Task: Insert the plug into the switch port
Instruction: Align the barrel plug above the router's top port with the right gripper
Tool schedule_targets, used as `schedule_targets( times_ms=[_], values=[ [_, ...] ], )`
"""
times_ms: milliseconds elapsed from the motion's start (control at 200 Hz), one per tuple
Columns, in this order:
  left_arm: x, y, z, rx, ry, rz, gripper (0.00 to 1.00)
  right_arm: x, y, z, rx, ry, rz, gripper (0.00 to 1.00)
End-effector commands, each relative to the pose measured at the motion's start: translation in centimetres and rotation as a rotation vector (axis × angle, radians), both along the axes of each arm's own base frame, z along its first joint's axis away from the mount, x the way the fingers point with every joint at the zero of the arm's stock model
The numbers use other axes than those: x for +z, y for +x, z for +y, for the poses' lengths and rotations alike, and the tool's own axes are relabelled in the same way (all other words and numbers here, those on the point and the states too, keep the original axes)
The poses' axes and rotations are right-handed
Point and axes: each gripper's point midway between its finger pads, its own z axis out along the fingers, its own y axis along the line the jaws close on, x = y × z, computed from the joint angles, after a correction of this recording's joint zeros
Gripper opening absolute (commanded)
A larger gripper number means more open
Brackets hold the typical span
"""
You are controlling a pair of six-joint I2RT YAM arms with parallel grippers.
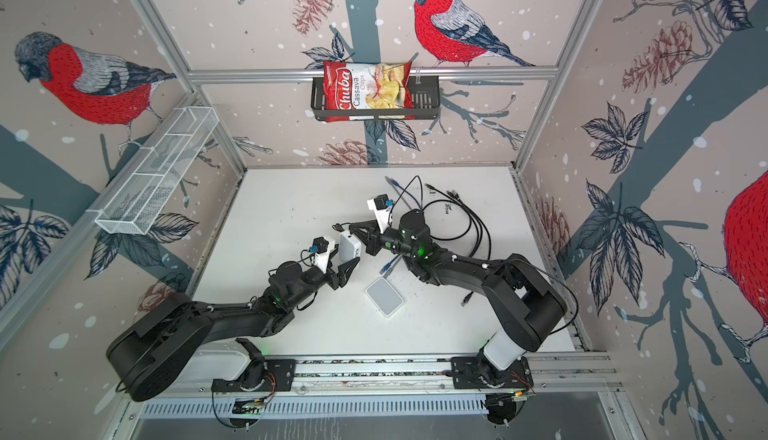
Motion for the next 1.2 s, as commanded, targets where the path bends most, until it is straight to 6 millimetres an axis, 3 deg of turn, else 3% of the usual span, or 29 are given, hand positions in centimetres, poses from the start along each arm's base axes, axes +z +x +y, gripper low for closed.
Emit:
schedule_targets(
  times_ms=[0,375,916,1196],
  values=[
    [8.8,0.5,0.9,0.059,-0.210,-0.274,0.62,-4.3,-1.8,0.0,0.055,-0.133,0.110,0.00],
    [9.7,0.1,1.6,0.079,-0.230,-0.325,0.62,-5.5,-2.4,-0.1,0.055,-0.169,0.106,0.00],
    [6.9,-0.8,1.8,0.061,-0.165,-0.400,0.61,-3.0,-2.5,0.3,0.058,-0.121,0.040,0.00],
    [6.2,-0.5,1.9,0.078,-0.122,-0.414,0.61,-3.5,-2.9,0.8,0.054,-0.163,0.018,0.00]
  ],
)
